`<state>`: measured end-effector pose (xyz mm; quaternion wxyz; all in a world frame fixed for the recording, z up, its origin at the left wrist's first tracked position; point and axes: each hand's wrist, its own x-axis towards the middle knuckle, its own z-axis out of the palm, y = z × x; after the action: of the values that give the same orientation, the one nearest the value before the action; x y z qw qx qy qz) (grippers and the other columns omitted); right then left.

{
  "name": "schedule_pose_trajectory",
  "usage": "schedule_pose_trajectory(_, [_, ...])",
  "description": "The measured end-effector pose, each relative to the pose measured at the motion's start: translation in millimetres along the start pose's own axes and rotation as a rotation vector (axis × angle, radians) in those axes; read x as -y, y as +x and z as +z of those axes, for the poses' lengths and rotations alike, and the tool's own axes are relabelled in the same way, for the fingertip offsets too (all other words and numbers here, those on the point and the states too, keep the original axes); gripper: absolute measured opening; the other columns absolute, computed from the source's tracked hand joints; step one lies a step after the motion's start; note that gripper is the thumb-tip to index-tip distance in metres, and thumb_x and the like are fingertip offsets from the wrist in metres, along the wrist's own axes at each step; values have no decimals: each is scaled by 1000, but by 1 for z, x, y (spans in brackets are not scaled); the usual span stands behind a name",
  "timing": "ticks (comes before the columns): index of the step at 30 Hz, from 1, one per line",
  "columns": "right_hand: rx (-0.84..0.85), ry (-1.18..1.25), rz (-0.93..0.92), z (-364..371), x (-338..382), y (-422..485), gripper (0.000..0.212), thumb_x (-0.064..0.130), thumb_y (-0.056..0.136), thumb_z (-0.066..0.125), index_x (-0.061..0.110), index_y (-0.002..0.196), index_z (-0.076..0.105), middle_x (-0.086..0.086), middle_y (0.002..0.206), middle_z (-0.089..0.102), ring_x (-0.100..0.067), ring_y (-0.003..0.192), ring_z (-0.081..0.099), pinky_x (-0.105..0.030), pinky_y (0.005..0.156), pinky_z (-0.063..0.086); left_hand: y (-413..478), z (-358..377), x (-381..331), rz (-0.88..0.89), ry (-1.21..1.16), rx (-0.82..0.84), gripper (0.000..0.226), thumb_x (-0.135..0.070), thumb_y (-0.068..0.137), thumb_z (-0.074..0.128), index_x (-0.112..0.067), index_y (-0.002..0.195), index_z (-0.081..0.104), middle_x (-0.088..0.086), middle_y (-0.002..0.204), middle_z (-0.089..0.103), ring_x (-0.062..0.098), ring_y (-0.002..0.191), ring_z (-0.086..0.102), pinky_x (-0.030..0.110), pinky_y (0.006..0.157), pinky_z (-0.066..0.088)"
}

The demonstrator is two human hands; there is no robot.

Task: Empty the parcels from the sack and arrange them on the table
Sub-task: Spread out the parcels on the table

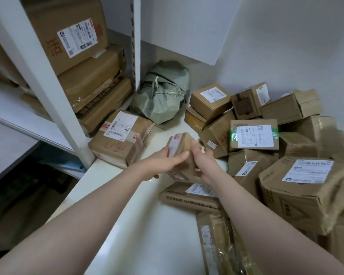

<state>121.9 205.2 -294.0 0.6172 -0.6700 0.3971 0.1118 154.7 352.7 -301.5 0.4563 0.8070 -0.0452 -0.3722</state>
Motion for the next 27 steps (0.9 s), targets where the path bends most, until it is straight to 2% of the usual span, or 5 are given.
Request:
schedule_pose_trajectory(4, [158, -16, -108, -15, 1, -18, 54, 48, 96, 50, 13, 137, 45, -3, 116, 65, -20, 98, 67, -43, 86, 58, -3, 1, 12, -233, -606, -126, 49, -49, 86, 67, -14, 120, 58, 8, 96, 67, 24, 80, 68, 40, 70, 61])
schedule_pose_trajectory(10, [437, -1206, -292, -45, -5, -60, 85, 60, 78, 68, 28, 148, 31, 4, 143, 45, -20, 126, 48, -32, 99, 41, -24, 7, 34, -422, -1021, -45, 39, -47, 93, 49, -13, 97, 67, 12, 96, 71, 31, 91, 66, 34, 49, 59])
schedule_pose_trajectory(14, [387, -1774, -305, -42, -37, -58, 82, 42, 74, 77, 29, 144, 34, -2, 134, 47, -27, 125, 44, -39, 93, 44, -35, 23, 55, -507, -1068, -148, 32, -29, 93, 47, -8, 105, 69, 14, 91, 70, 29, 65, 71, 37, 44, 56])
schedule_pose_trajectory(20, [66, -1587, -510, -56, -34, -53, 29, 16, 88, 47, 16, 116, 48, -5, 109, 59, -27, 95, 57, -33, 69, 40, -57, 21, 82, -557, -944, -518, 44, -30, 102, 36, -12, 142, 39, 16, 141, 46, 38, 128, 47, 50, 101, 45])
schedule_pose_trajectory(27, [-77, -1426, -599, -55, -35, -53, 29, 10, 89, 43, 15, 117, 47, -6, 105, 61, -26, 84, 53, -33, 64, 41, -49, 19, 69, -433, -456, -924, 72, -49, 92, 51, -20, 151, 24, 11, 152, 22, 36, 135, 28, 47, 106, 33])
